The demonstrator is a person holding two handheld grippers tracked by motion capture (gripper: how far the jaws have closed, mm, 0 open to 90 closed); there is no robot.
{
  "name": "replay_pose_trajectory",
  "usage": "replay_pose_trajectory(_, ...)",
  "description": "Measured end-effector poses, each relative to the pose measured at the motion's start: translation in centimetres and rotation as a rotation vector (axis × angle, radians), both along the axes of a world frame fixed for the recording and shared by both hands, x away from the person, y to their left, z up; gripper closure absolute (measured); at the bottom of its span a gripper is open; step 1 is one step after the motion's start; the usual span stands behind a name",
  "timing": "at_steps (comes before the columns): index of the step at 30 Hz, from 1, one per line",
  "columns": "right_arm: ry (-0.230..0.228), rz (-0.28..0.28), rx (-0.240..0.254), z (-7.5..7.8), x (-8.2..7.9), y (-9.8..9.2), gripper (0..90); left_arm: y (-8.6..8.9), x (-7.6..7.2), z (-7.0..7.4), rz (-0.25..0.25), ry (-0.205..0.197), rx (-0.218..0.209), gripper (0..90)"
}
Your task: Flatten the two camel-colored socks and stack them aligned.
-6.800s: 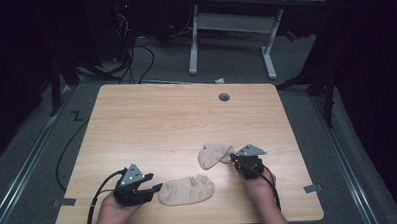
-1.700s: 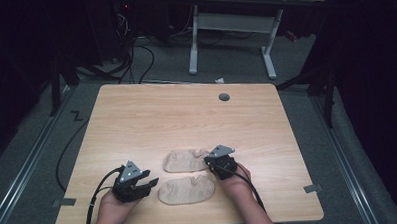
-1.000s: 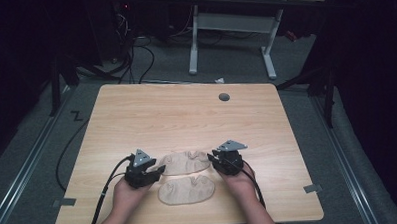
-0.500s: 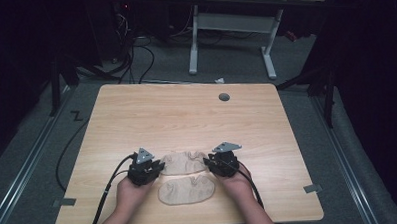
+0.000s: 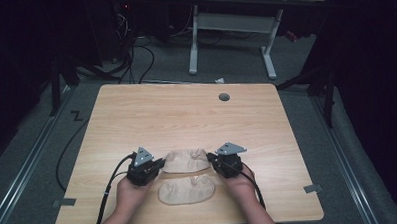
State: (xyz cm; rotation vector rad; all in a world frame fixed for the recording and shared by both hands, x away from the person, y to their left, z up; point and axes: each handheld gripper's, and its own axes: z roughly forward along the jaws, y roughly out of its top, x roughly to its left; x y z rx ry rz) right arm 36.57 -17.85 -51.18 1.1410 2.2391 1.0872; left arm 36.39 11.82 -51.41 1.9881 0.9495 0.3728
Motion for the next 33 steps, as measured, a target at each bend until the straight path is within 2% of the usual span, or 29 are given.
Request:
replay_pose_trajectory(5, -0.02, 0.002, 0.003, 0.3, -0.4, -0.1, 86.5, -0.4, -0.5, 0.0, -0.019, -0.009, 0.019, 86.8)
replay_pose_trajectory(11, -0.065, 0.009, -0.006, 1.1, -1.4, -0.2, 86.5, -0.2, -1.1, 0.8, -0.023, -0.026, 0.006, 86.8)
replay_pose_trajectory(16, -0.078, 0.018, -0.023, 1.4, -2.2, -0.4, 86.4, -0.1, -1.4, 1.1, -0.029, -0.033, 0.004, 86.8)
replay_pose_trajectory(19, -0.095, 0.025, -0.04, 1.6, -2.7, -0.6, 86.4, -0.5, -1.7, 1.3, -0.038, -0.044, 0.018, 86.9)
replay_pose_trajectory(25, -0.109, 0.018, -0.028, 2.0, -3.5, -1.0, 86.4, -0.7, -2.5, 1.7, -0.057, -0.065, 0.023, 86.7)
replay_pose_trajectory(28, -0.117, 0.019, -0.039, 2.1, -3.9, -1.2, 86.4, -0.7, -2.6, 2.0, -0.069, -0.07, 0.02, 86.7)
replay_pose_trajectory(31, -0.125, 0.019, -0.048, 2.1, -4.2, -1.4, 86.4, -0.8, -2.6, 2.1, -0.077, -0.065, 0.011, 86.7)
replay_pose_trajectory(33, -0.128, 0.017, -0.048, 2.2, -4.5, -1.6, 86.4, -0.9, -2.7, 2.1, -0.089, -0.063, 0.021, 86.7)
